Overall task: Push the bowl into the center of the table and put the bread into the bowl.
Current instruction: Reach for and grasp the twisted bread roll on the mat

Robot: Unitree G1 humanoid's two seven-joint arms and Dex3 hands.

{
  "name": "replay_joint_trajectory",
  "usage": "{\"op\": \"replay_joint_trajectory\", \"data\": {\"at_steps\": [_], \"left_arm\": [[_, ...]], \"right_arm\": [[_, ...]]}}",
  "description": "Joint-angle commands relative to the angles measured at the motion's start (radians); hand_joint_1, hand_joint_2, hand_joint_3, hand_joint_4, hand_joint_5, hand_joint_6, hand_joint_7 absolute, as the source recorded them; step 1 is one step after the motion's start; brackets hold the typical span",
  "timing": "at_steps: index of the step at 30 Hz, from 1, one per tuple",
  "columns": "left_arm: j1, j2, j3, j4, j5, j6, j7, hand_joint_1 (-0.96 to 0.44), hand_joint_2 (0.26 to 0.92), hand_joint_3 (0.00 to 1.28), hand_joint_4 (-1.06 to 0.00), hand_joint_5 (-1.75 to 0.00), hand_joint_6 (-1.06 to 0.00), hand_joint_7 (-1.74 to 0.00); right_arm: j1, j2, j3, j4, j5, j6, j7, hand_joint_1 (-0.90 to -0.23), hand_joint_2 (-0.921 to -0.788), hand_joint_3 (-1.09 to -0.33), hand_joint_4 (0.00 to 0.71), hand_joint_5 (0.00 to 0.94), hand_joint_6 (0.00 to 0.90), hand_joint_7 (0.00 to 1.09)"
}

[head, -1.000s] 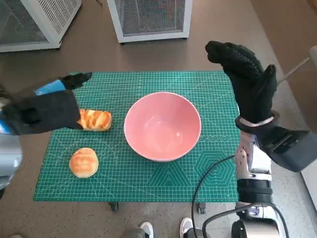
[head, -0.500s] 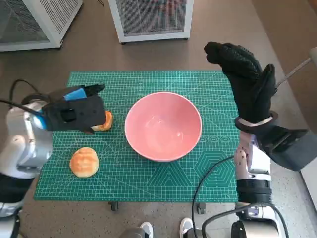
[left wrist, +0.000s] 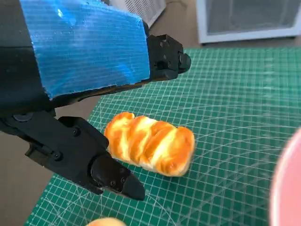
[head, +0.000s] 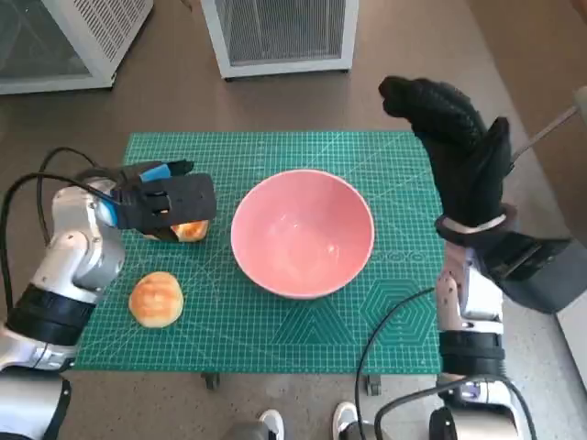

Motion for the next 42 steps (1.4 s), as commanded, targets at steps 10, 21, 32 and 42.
{"op": "replay_joint_trajectory", "data": {"at_steps": [10,21,32,42], "left_arm": [[-0.091,-0.108,-0.049,0.333,0.061,-0.108,0.127,-0.2,0.72,0.01,-0.06,-0.01,-0.18,-0.02],[-0.141,-0.154,-0.088,0.523,0.09,-0.155,0.161,-0.18,0.748,0.02,-0.21,-0.03,-0.28,-0.04],[-0.149,-0.18,-0.101,0.617,0.094,-0.158,0.197,0.01,0.804,0.09,-0.38,-1.12,-0.55,-0.1],[-0.132,-0.172,-0.107,0.639,0.111,-0.19,0.319,0.06,0.891,0.32,-0.43,-1.44,-0.46,-1.25]], "right_arm": [[0.019,-0.008,0.004,-0.007,0.003,0.016,0.009,-0.625,-0.921,-0.801,0.183,0.001,-0.001,0.47],[0.024,-0.01,0.004,-0.02,-0.001,0.016,0.008,-0.625,-0.921,-0.8,0.182,0.0,-0.001,0.46],[0.026,-0.012,0.005,-0.028,-0.003,0.015,0.009,-0.622,-0.921,-0.803,0.182,0.0,-0.001,0.46],[0.03,-0.013,0.005,-0.038,0.009,0.025,0.014,-0.621,-0.921,-0.807,0.181,0.0,-0.001,0.46]]}}
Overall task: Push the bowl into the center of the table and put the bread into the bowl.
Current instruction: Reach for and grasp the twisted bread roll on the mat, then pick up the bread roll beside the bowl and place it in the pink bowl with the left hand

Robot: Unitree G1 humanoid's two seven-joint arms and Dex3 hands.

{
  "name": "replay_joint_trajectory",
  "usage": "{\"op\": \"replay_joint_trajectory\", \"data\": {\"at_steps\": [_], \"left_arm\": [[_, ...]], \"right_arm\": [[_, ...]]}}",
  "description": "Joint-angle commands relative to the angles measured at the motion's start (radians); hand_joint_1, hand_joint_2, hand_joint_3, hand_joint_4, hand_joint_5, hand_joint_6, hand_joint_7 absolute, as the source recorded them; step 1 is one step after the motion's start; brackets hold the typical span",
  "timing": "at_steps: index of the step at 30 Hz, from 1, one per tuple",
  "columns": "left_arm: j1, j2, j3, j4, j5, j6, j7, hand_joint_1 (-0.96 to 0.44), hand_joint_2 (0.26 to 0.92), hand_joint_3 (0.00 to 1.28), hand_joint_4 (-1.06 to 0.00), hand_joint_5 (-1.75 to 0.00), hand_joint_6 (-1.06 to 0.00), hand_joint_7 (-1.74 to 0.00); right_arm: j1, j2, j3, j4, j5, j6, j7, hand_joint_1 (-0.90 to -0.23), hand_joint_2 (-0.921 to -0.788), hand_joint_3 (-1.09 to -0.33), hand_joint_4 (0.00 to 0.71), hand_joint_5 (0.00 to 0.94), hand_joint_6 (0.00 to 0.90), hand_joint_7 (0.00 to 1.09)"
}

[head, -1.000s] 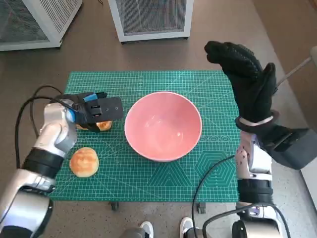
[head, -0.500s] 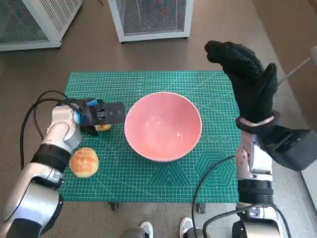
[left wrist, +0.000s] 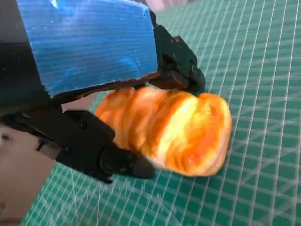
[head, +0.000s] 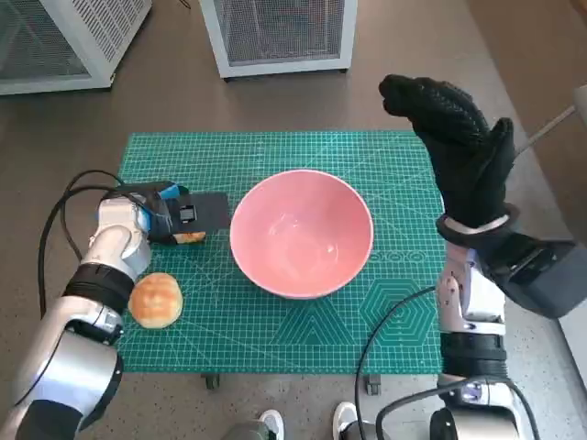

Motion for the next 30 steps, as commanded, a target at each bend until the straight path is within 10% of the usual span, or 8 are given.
{"op": "replay_joint_trajectory", "data": {"at_steps": [1,16,30], "left_arm": [[0.005,0.001,-0.002,0.021,0.006,-0.012,0.021,0.04,0.902,0.31,-0.42,-1.45,-0.44,-1.31],[0.005,0.045,0.032,-0.066,-0.012,-0.01,-0.015,0.0,0.906,0.17,-0.46,-1.5,-0.7,-0.99],[0.071,0.163,0.158,-0.536,-0.029,0.153,-0.18,0.0,0.918,0.09,-0.67,-1.17,-0.6,-1.21]], "right_arm": [[0.024,-0.008,0.003,-0.005,0.008,0.019,0.012,-0.621,-0.921,-0.807,0.181,0.0,-0.001,0.46],[0.034,-0.005,0.003,-0.019,0.026,0.033,0.023,-0.631,-0.921,-0.802,0.183,0.001,-0.001,0.46],[0.038,-0.003,0.001,-0.024,0.033,0.037,0.029,-0.626,-0.921,-0.8,0.184,0.001,-0.001,0.46]]}}
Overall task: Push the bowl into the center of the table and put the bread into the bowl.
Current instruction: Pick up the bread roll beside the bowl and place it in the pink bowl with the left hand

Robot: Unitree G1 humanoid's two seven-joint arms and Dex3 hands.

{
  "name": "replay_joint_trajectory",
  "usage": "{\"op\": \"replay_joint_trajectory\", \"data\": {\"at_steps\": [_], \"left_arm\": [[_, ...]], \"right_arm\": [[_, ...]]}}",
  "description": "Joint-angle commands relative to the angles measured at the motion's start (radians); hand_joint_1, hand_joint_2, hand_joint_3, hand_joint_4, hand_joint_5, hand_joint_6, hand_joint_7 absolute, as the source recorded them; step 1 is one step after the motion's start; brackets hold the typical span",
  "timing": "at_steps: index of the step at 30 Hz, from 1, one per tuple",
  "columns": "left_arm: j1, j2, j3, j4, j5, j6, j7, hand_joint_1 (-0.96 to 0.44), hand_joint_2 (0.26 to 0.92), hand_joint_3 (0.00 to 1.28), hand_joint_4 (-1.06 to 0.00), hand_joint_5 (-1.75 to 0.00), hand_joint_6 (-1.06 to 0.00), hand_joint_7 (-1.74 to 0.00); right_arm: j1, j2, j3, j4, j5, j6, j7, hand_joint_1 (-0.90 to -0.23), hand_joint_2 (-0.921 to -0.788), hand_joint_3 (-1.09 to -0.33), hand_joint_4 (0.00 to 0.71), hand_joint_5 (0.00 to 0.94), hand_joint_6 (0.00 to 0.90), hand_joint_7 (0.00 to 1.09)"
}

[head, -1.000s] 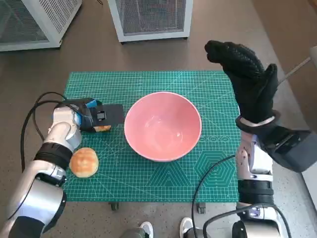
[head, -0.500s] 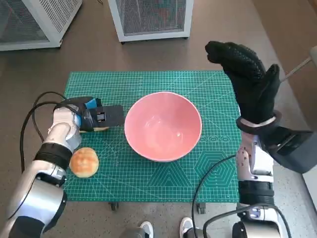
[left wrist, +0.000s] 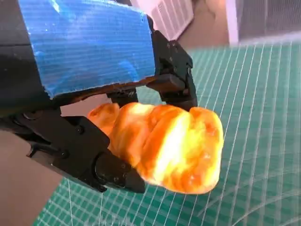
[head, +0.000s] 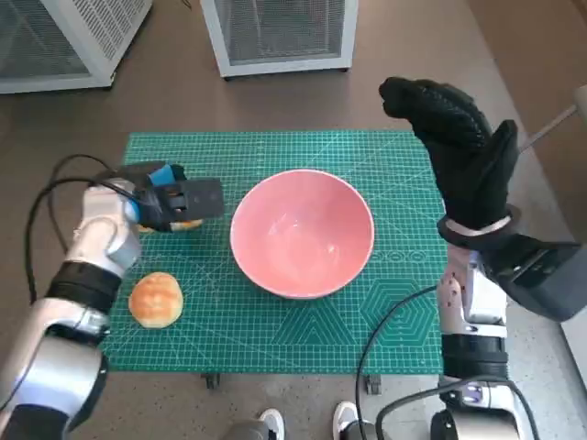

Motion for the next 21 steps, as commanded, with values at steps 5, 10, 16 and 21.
{"op": "replay_joint_trajectory", "data": {"at_steps": [5,10,16,21], "left_arm": [[0.084,0.093,0.136,-0.425,-0.018,0.109,-0.082,0.0,0.92,0.08,-0.68,-1.2,-0.6,-1.18],[0.147,0.109,0.225,-0.628,-0.037,0.109,-0.065,0.0,0.903,0.07,-0.7,-1.18,-0.67,-1.1],[0.208,0.09,0.317,-0.829,-0.063,0.085,-0.036,0.0,0.885,0.07,-0.72,-1.22,-0.74,-0.97],[0.247,0.047,0.335,-0.958,-0.074,0.062,-0.009,0.0,0.87,0.07,-0.77,-1.14,-0.75,-0.98]], "right_arm": [[0.027,-0.003,-0.001,0.001,0.014,0.015,0.014,-0.626,-0.921,-0.799,0.184,0.001,-0.001,0.46],[0.027,-0.003,-0.001,-0.001,0.018,0.019,0.016,-0.628,-0.921,-0.797,0.185,0.002,-0.001,0.46],[0.028,-0.003,-0.003,0.0,0.022,0.02,0.02,-0.631,-0.921,-0.795,0.185,0.001,-0.001,0.45],[0.028,-0.003,-0.005,0.002,0.023,0.019,0.021,-0.632,-0.921,-0.791,0.187,0.002,0.001,0.45]]}}
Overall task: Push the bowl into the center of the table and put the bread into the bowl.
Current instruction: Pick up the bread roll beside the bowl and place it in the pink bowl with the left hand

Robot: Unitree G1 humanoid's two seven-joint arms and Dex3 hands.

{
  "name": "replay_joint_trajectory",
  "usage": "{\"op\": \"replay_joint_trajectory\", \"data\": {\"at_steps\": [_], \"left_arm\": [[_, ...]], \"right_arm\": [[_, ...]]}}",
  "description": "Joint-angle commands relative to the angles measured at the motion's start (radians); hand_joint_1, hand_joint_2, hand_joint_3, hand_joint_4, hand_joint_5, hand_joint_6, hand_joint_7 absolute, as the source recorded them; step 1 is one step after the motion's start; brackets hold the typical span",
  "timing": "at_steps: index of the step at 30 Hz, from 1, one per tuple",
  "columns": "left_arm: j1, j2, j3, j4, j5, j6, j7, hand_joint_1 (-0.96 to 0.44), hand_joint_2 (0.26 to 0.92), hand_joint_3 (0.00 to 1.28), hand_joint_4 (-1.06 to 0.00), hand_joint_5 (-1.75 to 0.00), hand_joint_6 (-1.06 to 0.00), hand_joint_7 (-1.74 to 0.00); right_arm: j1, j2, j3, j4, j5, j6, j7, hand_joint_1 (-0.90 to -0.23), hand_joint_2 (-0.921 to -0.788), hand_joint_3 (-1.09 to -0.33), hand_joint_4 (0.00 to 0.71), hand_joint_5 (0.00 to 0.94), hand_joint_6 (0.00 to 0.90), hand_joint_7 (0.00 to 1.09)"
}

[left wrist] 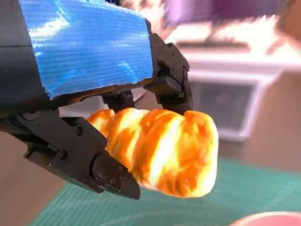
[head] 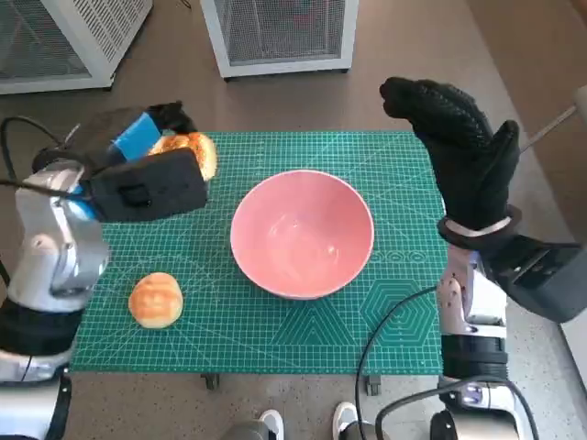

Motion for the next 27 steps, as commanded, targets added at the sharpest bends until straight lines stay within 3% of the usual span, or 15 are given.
{"op": "replay_joint_trajectory", "data": {"at_steps": [1,11,18,27], "left_arm": [[0.055,-0.031,0.048,-0.187,-0.02,-0.029,0.041,0.0,0.868,0.07,-0.78,-1.11,-0.75,-1.0],[0.075,-0.114,-0.045,-0.286,-0.035,-0.117,0.022,0.0,0.861,0.07,-0.83,-1.04,-0.74,-1.03],[0.052,-0.174,-0.13,-0.209,-0.042,-0.201,0.016,0.0,0.87,0.06,-0.83,-1.08,-0.72,-1.01],[0.033,-0.218,-0.165,-0.1,-0.052,-0.257,-0.008,0.0,0.914,0.03,-0.77,-1.13,-0.66,-1.08]], "right_arm": [[0.029,-0.004,-0.002,0.005,0.021,0.02,0.019,-0.632,-0.921,-0.79,0.187,0.002,0.001,0.45],[0.029,-0.004,-0.005,0.006,0.021,0.024,0.023,-0.64,-0.921,-0.784,0.187,0.001,0.001,0.45],[0.03,-0.002,-0.006,0.013,0.021,0.02,0.027,-0.642,-0.921,-0.78,0.184,0.0,0.002,0.45],[0.045,-0.006,-0.007,-0.012,0.023,0.028,0.026,-0.629,-0.921,-0.782,0.183,0.0,0.003,0.45]]}}
